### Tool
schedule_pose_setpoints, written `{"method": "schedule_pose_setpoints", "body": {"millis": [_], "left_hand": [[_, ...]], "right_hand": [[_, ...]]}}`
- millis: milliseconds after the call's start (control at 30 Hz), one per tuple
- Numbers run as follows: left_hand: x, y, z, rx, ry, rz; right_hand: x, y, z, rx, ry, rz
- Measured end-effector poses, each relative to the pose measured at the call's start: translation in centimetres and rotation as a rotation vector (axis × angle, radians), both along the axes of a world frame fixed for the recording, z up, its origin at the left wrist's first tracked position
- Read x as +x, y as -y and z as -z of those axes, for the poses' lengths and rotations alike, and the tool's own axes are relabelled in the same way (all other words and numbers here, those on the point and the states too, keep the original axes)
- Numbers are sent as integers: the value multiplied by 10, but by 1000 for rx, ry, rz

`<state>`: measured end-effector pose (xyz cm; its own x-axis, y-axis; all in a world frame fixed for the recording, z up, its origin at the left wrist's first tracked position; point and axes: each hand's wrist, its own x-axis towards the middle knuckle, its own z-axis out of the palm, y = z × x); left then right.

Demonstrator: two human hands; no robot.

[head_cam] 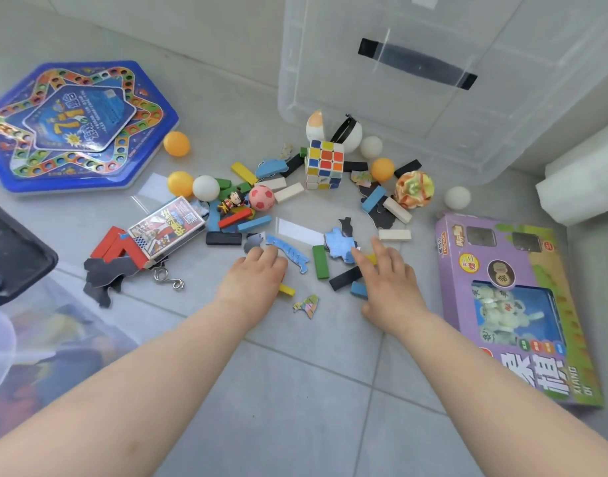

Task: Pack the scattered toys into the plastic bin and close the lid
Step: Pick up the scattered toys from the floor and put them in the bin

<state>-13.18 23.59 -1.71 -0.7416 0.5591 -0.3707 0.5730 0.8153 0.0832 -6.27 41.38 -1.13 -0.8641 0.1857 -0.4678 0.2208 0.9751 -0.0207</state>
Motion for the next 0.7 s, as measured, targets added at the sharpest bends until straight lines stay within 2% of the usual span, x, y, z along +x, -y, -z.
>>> {"method": "schedule_pose_setpoints", "body": {"millis": [167,267,467,700], "left_hand": [[8,-1,-5,-37,-109,52],[17,-3,3,-66,59,15],[18,5,3,36,248,-125],[14,9,-32,209,264,-231]], "right_hand": [[-15,-4,5,-41,-7,41],[-15,-11,4,-54,-53,73],[-8,-19,0,-139,-28,200],[7,-10,2,-157,-34,196]]}}
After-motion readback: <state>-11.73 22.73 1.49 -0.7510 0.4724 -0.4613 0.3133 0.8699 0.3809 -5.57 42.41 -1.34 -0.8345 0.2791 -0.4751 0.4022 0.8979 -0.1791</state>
